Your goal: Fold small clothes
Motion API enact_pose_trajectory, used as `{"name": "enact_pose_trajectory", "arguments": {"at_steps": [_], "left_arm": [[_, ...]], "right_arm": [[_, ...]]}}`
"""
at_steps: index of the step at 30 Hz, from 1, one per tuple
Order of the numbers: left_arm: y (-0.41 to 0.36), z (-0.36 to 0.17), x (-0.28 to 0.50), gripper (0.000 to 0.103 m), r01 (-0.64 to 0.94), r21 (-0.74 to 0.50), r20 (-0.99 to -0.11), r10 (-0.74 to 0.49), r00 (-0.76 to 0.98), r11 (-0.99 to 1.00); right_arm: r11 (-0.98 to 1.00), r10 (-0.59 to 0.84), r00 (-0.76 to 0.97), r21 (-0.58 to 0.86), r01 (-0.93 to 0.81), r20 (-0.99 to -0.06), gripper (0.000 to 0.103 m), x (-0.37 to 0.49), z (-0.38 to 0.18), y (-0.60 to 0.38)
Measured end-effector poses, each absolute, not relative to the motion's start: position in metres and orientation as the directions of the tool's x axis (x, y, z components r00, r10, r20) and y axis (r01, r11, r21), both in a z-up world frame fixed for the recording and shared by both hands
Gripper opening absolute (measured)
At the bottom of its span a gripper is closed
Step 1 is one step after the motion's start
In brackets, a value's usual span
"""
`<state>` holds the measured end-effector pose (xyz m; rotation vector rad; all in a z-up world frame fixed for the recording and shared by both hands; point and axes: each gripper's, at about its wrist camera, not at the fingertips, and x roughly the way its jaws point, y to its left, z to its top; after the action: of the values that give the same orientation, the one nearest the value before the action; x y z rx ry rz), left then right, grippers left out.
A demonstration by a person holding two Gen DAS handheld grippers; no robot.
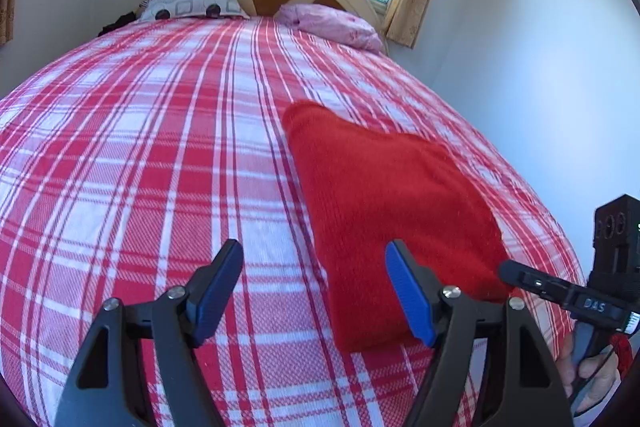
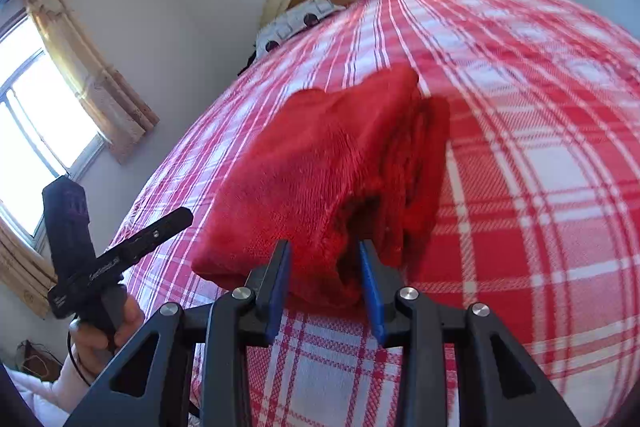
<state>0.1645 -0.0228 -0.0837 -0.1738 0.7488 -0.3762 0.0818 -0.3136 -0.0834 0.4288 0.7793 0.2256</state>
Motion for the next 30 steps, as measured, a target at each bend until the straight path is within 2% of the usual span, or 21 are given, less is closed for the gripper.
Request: {"name": "enact_pose_trajectory", "arguments": {"at_steps": [5,6,7,12,14,19,24,28,30], "left_arm": [[-0.023,-0.087,0.161,0.076,0.276,-0.237,-0.656,-0.363,0.662,0.931],[-0.023,-0.088,0.162,0.076,0.278,-0.235,-0.660,-0.363,0.658,0.932],[-0.023,-0.088,0.163,0.076,0.280,-0.240,-0.665,-0.367,0.651,0.930],[-0.026,-0.093,0.165,0.076,0.291,-0.257,-0.683,-0.386,0.620,0.922],[-0.031,-0.095,0.163,0.076,0.302,-0.231,-0.689,-0.374,0.620,0.925],[-0.048,-0.108,0.157,0.079,0.321,-0.125,-0.719,-0.309,0.622,0.939],[-0.043,-0.104,0.152,0.080,0.342,-0.089,-0.721,-0.298,0.626,0.935],[-0.025,-0.076,0.159,0.080,0.331,-0.114,-0.701,-0.312,0.641,0.937],[-0.021,-0.062,0.169,0.084,0.313,-0.115,-0.675,-0.305,0.672,0.943]], "right_arm": [[0.920,0.309,0.688,0.390,-0.041,-0.656,0.035,0.084,-0.097,-0.306],[0.920,0.313,0.684,0.390,-0.045,-0.660,0.027,0.082,-0.097,-0.305],[0.924,0.310,0.668,0.380,-0.044,-0.676,0.006,0.084,-0.098,-0.304],[0.946,0.240,0.672,0.325,0.001,-0.701,0.005,0.077,-0.093,-0.314],[0.951,0.215,0.663,0.309,0.026,-0.717,0.005,0.076,-0.094,-0.323],[0.920,0.266,0.653,0.388,0.046,-0.709,0.006,0.068,-0.108,-0.333],[0.947,0.239,0.633,0.320,0.014,-0.736,0.007,0.064,-0.097,-0.328],[0.971,0.182,0.722,0.239,-0.024,-0.668,0.010,0.060,-0.054,-0.334],[0.979,0.161,0.770,0.201,-0.044,-0.617,0.010,0.069,-0.032,-0.334]]}}
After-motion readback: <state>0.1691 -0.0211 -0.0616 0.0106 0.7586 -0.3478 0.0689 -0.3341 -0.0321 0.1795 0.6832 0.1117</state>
